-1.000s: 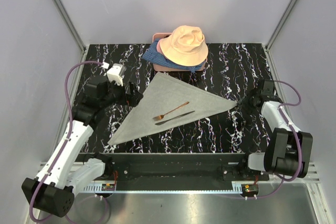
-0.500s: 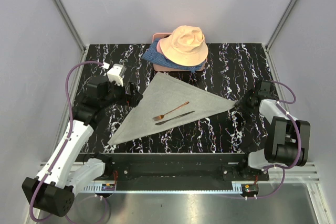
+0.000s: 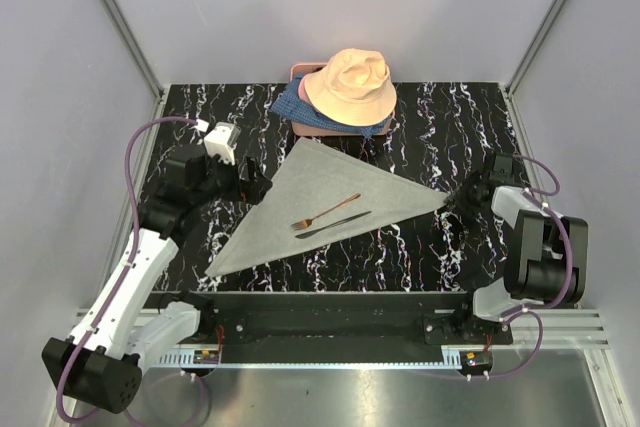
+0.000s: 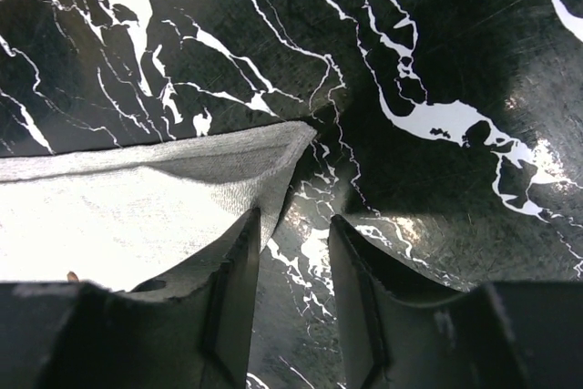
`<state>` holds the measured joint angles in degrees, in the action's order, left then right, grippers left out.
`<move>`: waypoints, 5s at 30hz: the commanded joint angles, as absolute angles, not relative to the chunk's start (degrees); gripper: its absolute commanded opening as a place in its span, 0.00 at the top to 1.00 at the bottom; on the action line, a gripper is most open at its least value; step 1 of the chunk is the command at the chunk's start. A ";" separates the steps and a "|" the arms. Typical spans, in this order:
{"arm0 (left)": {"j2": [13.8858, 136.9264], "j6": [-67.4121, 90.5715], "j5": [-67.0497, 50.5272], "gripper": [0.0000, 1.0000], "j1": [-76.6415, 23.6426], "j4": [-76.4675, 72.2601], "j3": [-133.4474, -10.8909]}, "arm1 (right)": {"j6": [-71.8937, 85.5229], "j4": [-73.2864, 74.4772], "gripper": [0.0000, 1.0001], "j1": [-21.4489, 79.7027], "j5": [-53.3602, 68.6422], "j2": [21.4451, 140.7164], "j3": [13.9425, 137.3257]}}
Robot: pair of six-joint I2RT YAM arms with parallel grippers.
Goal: Fold the napkin, place the utensils inside, and roll it up
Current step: Fold the napkin
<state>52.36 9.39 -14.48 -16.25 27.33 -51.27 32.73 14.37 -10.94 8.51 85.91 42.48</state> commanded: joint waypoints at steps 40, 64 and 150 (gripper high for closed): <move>53.09 8.35 -13.27 0.01 -16.44 25.66 -51.50 | 29.80 11.51 0.58 -11.86 7.82 87.54 47.81; 52.91 8.44 -13.45 0.01 -16.44 25.66 -51.50 | 30.23 9.84 0.71 -12.57 6.42 94.13 48.08; 53.79 9.05 -12.92 0.01 -16.44 26.19 -51.50 | 49.92 -22.06 1.00 42.71 29.44 104.23 55.02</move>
<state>53.47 9.23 -13.65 -16.25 27.55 -51.27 49.32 -19.03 41.60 27.99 102.91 52.29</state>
